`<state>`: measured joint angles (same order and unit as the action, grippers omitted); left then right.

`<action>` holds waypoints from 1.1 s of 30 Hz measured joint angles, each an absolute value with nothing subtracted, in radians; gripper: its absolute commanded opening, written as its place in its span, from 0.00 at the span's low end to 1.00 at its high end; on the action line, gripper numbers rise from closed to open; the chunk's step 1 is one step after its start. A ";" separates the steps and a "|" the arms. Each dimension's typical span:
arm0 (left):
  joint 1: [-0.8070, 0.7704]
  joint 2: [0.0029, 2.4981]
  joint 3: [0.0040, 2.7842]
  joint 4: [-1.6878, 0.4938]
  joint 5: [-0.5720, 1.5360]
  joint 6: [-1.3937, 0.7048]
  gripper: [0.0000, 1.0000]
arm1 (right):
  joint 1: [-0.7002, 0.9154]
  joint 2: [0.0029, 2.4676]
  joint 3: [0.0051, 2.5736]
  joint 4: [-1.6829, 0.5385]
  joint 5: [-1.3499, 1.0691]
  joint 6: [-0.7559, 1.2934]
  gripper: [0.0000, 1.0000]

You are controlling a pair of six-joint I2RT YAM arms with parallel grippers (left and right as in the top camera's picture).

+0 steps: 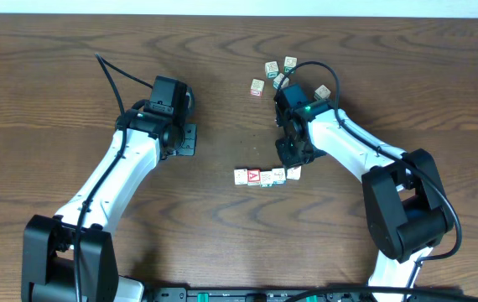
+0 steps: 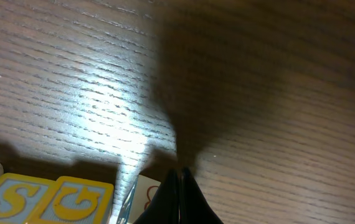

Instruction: Lift 5 blocks

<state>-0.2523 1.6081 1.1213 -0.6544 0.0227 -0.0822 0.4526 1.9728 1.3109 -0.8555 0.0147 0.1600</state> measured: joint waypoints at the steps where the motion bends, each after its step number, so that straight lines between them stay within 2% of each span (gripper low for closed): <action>1: -0.252 1.608 1.121 -0.654 0.023 -0.082 0.07 | 0.455 1.973 1.311 -0.856 0.015 0.160 0.01; 19: -0.252 1.608 1.121 -0.654 0.023 -0.082 0.07 | 0.471 1.973 1.311 -0.852 -0.006 0.157 0.01; 33: -0.273 1.608 1.121 -0.674 0.023 -0.082 0.07 | 0.413 1.973 1.311 -0.880 0.130 0.228 0.01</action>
